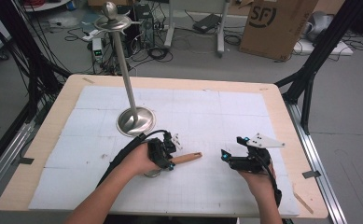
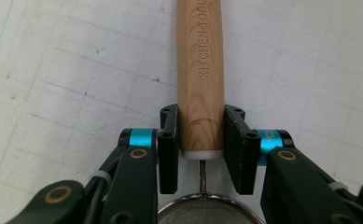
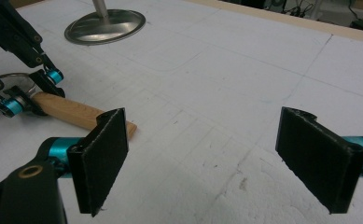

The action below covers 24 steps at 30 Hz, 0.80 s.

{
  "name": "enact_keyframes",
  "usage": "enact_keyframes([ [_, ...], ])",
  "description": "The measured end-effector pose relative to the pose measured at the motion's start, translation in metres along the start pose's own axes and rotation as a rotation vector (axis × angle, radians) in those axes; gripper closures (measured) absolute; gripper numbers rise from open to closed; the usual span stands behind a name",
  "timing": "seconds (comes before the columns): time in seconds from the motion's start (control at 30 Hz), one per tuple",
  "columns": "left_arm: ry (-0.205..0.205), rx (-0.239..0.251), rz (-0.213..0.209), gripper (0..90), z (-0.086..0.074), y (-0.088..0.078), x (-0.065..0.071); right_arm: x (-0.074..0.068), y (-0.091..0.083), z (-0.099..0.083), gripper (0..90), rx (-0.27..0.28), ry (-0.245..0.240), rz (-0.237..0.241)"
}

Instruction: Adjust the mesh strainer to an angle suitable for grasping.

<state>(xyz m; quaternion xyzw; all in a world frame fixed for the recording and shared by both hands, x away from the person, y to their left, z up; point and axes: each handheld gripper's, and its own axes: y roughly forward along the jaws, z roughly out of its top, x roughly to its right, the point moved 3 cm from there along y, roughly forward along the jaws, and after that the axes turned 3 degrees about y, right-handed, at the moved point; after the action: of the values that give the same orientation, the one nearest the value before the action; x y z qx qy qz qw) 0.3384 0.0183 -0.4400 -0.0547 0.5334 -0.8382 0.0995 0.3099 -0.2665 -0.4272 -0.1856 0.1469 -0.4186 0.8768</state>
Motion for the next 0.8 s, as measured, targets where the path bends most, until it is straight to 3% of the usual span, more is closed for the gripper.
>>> enact_keyframes([
  [0.13,0.007,0.029,-0.002,69.0,0.0,-0.006,0.002,0.001,-0.001,0.0,15.9,0.001,0.001,-0.002],
  [0.37,-0.003,0.127,0.02,68.9,-0.005,-0.026,-0.001,0.0,-0.001,-0.001,15.9,0.0,0.001,-0.004],
  [0.8,-0.052,0.319,0.068,68.9,-0.038,-0.075,-0.015,-0.001,0.001,-0.001,15.9,-0.007,0.0,-0.003],
])
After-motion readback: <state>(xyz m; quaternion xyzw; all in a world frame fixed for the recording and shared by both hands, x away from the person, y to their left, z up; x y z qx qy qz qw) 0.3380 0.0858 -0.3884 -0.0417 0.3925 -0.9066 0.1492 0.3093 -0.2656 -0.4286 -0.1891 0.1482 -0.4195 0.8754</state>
